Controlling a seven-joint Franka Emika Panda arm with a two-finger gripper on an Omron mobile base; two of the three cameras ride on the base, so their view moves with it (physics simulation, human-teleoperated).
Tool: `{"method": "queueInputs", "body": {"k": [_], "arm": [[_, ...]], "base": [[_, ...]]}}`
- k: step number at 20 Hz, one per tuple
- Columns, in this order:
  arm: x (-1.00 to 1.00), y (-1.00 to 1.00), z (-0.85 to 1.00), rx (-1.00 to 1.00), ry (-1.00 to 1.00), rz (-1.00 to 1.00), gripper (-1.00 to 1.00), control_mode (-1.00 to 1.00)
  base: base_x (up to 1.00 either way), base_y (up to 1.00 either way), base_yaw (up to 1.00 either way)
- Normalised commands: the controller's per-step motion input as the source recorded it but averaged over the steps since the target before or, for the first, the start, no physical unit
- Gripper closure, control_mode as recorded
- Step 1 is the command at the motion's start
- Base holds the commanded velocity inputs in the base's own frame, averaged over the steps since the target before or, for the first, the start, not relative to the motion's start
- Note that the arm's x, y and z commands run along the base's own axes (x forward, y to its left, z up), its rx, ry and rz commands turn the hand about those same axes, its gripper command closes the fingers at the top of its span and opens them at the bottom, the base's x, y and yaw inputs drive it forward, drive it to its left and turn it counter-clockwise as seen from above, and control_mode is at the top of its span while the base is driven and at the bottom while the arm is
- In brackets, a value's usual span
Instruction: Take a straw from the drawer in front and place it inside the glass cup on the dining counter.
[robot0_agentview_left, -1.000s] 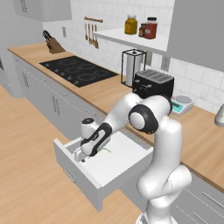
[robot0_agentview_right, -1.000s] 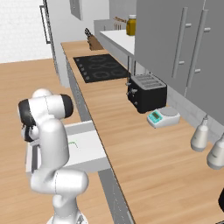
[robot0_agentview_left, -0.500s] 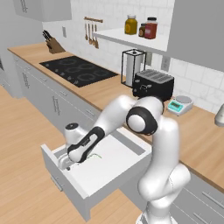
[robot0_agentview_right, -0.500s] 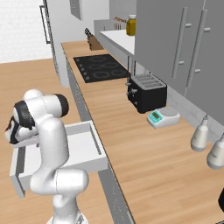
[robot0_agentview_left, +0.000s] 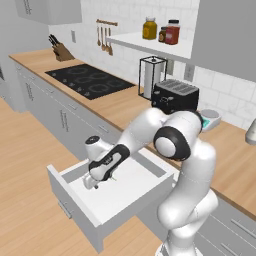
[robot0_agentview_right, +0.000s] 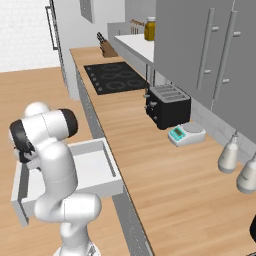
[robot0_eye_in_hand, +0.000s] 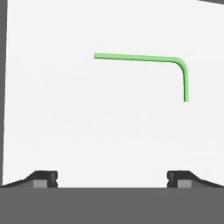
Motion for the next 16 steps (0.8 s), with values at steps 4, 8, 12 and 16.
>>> {"method": "queueInputs", "body": {"k": [4, 8, 12, 16], "arm": [[0.57, -0.48, 0.00, 0.01, 0.00, 0.00, -1.00, -1.00], [0.62, -0.27, -0.05, 0.04, 0.00, 0.00, -1.00, -1.00], [0.43, -0.10, -0.37, 0.01, 0.00, 0.04, -1.00, -1.00], [0.24, -0.01, -0.47, 0.01, 0.00, 0.11, -1.00, -1.00]], "base": [[0.00, 0.00, 0.00], [0.00, 0.00, 0.00], [0.00, 0.00, 0.00], [0.00, 0.00, 0.00]]}}
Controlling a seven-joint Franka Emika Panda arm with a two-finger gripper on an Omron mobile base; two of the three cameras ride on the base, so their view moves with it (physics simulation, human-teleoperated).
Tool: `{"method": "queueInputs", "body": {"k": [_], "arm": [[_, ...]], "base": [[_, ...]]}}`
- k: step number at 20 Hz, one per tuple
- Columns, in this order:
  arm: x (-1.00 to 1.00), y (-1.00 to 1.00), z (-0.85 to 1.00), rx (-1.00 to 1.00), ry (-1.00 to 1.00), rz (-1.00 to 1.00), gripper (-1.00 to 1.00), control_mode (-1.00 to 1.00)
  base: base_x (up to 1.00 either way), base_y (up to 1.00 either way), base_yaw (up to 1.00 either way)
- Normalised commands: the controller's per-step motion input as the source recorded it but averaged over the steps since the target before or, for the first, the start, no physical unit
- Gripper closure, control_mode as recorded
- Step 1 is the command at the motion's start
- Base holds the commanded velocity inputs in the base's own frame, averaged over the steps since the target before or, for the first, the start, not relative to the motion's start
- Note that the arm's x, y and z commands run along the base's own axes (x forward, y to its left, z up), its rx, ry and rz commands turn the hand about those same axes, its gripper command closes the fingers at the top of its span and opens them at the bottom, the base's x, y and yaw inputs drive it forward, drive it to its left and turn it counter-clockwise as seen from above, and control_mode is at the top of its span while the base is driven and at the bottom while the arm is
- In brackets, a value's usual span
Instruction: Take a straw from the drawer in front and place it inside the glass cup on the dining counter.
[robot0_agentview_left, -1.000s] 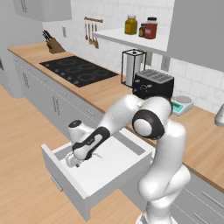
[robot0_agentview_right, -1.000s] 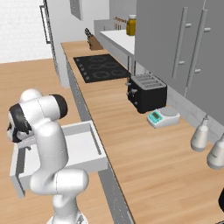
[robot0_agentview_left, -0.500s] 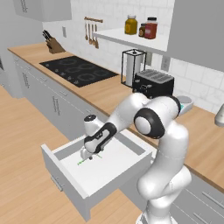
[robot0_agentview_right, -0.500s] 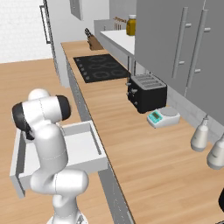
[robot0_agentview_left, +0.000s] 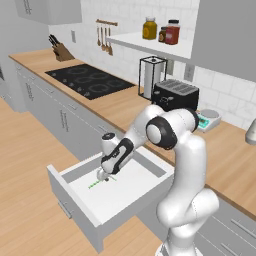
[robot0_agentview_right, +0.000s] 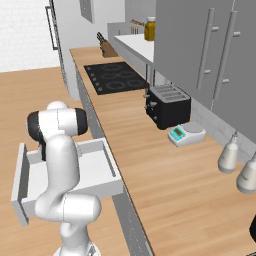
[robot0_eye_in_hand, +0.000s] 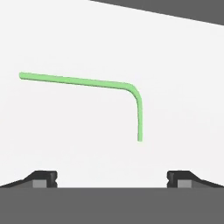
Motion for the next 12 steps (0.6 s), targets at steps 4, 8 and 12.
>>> {"method": "queueInputs", "body": {"k": [4, 8, 12], "arm": [[0.26, 0.00, -0.35, 0.05, 0.00, 0.14, -1.00, -1.00], [0.32, 0.00, -0.25, 0.05, 0.00, 0.13, -1.00, -1.00], [0.34, 0.00, -0.20, 0.02, 0.00, 0.10, -1.00, -1.00]], "base": [[0.00, 0.00, 0.00], [0.00, 0.00, 0.00], [0.00, 0.00, 0.00]]}}
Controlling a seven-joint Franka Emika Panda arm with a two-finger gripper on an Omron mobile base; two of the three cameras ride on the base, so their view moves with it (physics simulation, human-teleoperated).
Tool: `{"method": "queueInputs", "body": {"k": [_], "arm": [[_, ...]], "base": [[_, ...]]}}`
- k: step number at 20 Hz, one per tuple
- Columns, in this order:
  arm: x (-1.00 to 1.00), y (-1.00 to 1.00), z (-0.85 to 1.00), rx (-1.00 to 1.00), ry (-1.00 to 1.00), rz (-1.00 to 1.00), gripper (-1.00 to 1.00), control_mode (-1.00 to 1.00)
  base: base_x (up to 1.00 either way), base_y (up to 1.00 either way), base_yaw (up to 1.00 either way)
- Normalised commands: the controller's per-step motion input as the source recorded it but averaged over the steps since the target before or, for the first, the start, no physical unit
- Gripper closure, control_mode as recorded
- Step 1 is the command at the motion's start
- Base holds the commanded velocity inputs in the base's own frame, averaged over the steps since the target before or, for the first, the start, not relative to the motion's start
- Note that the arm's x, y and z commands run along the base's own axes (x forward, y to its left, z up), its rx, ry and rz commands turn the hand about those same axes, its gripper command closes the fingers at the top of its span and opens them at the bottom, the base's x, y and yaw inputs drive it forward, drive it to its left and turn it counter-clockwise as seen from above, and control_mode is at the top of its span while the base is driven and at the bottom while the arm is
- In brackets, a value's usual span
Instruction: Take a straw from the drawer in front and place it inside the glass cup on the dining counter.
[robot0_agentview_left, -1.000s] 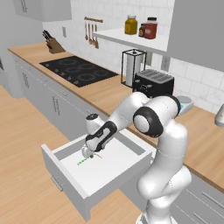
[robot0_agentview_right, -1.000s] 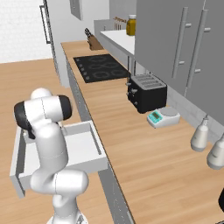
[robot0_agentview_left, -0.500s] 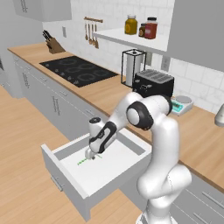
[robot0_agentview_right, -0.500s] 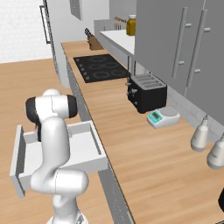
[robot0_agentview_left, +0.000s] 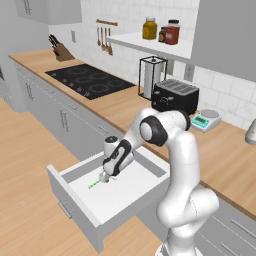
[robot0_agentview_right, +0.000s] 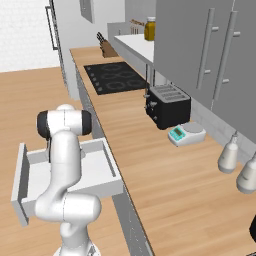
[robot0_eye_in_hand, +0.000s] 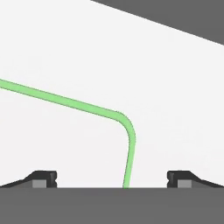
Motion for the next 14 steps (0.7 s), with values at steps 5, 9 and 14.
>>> {"method": "queueInputs", "body": {"k": [5, 9, 14], "arm": [[0.22, 0.00, -0.18, 0.00, 0.00, 0.05, -1.00, -1.00], [0.06, 0.00, -0.23, 0.00, 0.00, 0.02, -1.00, -1.00], [0.08, 0.00, -0.29, 0.00, 0.00, 0.01, -1.00, -1.00]], "base": [[0.00, 0.00, 0.00], [0.00, 0.00, 0.00], [0.00, 0.00, 0.00]]}}
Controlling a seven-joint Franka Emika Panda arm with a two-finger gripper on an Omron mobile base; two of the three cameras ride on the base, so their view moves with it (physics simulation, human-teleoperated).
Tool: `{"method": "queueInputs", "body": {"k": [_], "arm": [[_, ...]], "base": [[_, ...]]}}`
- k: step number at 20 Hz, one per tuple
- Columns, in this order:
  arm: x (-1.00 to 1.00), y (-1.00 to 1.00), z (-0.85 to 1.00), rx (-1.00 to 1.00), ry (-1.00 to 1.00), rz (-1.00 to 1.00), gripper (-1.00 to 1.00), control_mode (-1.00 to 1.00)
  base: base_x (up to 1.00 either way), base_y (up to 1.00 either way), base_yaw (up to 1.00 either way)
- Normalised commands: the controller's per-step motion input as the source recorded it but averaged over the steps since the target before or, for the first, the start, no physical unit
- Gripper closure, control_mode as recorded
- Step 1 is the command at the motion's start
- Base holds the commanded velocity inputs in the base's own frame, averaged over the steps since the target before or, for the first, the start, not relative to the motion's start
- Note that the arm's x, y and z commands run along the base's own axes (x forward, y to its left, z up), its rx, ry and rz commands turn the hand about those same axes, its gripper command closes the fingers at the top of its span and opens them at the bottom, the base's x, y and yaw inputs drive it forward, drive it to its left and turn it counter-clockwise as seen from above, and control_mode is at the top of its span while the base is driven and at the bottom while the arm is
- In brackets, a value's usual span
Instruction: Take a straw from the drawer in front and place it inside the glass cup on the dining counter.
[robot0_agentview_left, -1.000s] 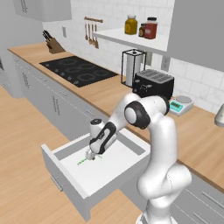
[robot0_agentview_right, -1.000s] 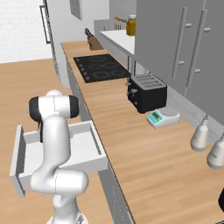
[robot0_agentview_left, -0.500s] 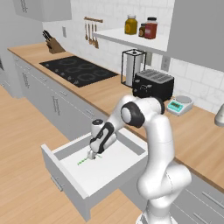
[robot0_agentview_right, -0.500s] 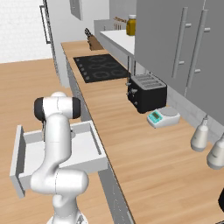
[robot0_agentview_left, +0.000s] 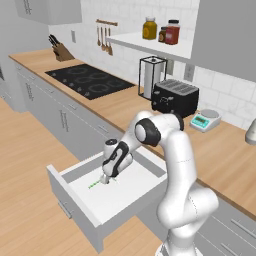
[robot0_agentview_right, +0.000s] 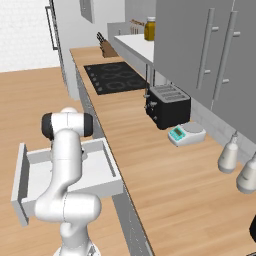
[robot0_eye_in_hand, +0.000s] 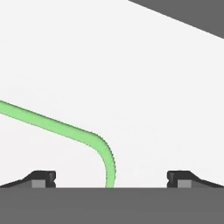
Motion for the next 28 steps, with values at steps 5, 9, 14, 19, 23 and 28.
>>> {"method": "queueInputs", "body": {"k": [5, 9, 14, 19, 23, 28], "arm": [[0.05, 0.03, -0.34, 0.00, 0.00, 0.02, -1.00, -1.00], [0.00, 0.12, -0.39, 0.00, 0.00, 0.01, 1.00, -1.00], [0.00, 0.01, -0.34, 0.00, 0.00, 0.00, 1.00, -1.00], [0.00, 0.03, -0.30, 0.01, 0.01, 0.00, 1.00, -1.00], [0.00, 0.01, -0.23, 0.01, 0.00, 0.00, 1.00, -1.00], [0.00, 0.01, -0.20, 0.00, 0.00, 0.00, 1.00, -1.00]], "base": [[0.00, 0.00, 0.00], [0.00, 0.00, 0.00], [0.00, 0.00, 0.00], [0.00, 0.00, 0.00], [0.00, 0.00, 0.00], [0.00, 0.00, 0.00]]}}
